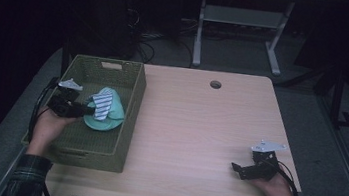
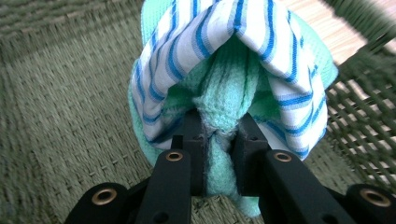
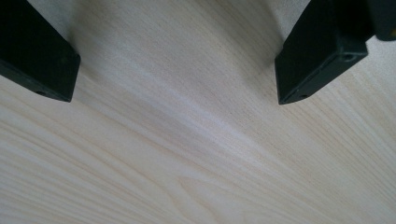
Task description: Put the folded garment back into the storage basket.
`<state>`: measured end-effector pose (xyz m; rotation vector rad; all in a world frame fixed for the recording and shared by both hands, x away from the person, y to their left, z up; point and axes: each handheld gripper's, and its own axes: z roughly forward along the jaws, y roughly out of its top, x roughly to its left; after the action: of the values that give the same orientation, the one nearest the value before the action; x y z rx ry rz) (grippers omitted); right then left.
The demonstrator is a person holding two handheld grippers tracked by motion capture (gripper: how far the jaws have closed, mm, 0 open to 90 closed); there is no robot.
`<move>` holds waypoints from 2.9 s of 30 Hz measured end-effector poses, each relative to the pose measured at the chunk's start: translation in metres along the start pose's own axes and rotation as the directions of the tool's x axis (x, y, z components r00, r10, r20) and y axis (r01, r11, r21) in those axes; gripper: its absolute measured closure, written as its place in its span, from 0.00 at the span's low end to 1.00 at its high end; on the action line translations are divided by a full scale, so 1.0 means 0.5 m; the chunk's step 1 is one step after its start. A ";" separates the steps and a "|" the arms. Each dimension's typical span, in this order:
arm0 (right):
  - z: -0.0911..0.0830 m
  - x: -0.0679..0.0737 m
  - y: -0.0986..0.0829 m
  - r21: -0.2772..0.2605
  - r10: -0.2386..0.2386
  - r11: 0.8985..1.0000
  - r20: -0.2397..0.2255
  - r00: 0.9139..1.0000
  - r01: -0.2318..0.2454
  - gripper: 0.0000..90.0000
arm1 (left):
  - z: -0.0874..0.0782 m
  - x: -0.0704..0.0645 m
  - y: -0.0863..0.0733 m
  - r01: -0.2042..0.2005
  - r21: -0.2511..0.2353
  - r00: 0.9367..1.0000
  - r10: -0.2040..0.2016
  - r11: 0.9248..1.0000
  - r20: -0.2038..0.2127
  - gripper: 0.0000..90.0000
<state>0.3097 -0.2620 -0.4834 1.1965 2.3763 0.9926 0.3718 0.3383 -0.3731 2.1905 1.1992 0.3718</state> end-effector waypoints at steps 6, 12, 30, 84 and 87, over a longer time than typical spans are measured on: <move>0.000 0.000 0.000 0.000 0.000 1.000 -0.002 1.000 0.000 0.00 | 0.035 0.003 -0.019 -0.002 0.060 1.000 0.004 0.998 -0.025 0.86; 0.000 0.000 0.000 -0.001 -0.003 1.000 -0.001 1.000 0.003 0.00 | 0.051 0.003 -0.024 -0.011 0.105 0.999 0.015 0.994 -0.039 0.85; 0.000 0.000 0.000 -0.002 -0.004 1.000 -0.001 1.000 0.004 0.00 | 0.060 0.017 -0.028 0.044 0.113 0.996 -0.034 0.993 -0.088 0.26; 0.000 0.000 0.000 0.000 0.000 1.000 -0.002 1.000 0.000 0.00 | 0.014 -0.237 0.159 -0.113 -0.181 0.969 0.149 0.977 0.198 0.16; 0.000 0.000 0.000 0.000 -0.001 1.000 -0.002 1.000 0.001 0.00 | 0.024 -0.259 0.168 -0.130 -0.187 0.961 0.170 0.974 0.218 0.16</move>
<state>0.3097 -0.2620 -0.4834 1.1953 2.3780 0.9938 0.3623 0.1917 -0.3242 2.1136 0.8447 0.2600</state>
